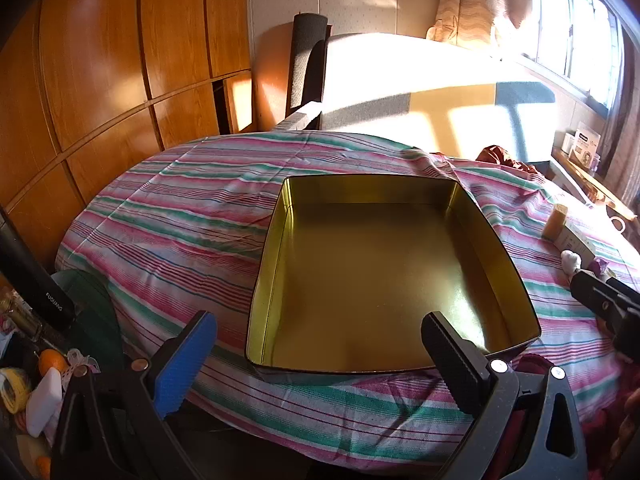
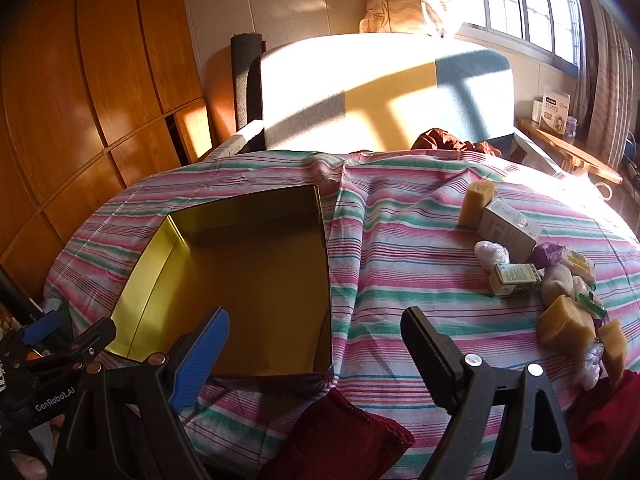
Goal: Organize objects
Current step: 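Move both tools from the gold tray toward the pile of items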
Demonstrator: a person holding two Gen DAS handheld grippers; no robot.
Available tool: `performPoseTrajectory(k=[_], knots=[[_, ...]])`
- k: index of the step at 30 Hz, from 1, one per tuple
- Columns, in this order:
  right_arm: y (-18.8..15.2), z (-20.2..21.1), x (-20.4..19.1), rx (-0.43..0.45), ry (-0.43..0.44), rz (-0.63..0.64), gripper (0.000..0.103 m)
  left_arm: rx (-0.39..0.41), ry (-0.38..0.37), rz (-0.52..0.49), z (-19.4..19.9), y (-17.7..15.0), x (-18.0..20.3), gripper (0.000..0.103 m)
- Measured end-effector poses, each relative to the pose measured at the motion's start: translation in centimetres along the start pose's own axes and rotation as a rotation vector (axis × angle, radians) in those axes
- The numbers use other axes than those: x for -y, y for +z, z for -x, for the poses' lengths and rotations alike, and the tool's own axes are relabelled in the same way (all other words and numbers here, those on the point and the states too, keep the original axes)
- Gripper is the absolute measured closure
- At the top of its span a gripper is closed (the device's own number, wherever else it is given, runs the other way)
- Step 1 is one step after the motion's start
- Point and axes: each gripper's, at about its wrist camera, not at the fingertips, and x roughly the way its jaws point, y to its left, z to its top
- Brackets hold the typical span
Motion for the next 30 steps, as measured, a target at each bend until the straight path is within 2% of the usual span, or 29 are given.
performPoseTrajectory(k=[7, 18, 22, 26, 30], knots=[[0.6, 0.7, 2.9, 0.016, 0.036, -0.049, 0.012, 0.000, -0.012, -0.029, -0.2, 0.0, 0.6, 0.000], [1.6, 2.8, 10.1, 0.063, 0.070, -0.119, 0.012, -0.004, -0.030, -0.091, -0.6, 0.6, 3.7, 0.000], [2.0, 3.8, 13.5, 0.096, 0.091, -0.194, 0.008, -0.010, -0.064, -0.120, -0.8, 1.0, 5.3, 0.000], [2.0, 4.6, 17.0, 0.116, 0.060, -0.264, 0.003, -0.017, -0.107, -0.166, -1.2, 1.3, 7.4, 0.000], [1.8, 5.4, 20.7, 0.127, 0.003, -0.323, 0.002, -0.018, -0.184, -0.211, -1.2, 1.5, 9.7, 0.000]])
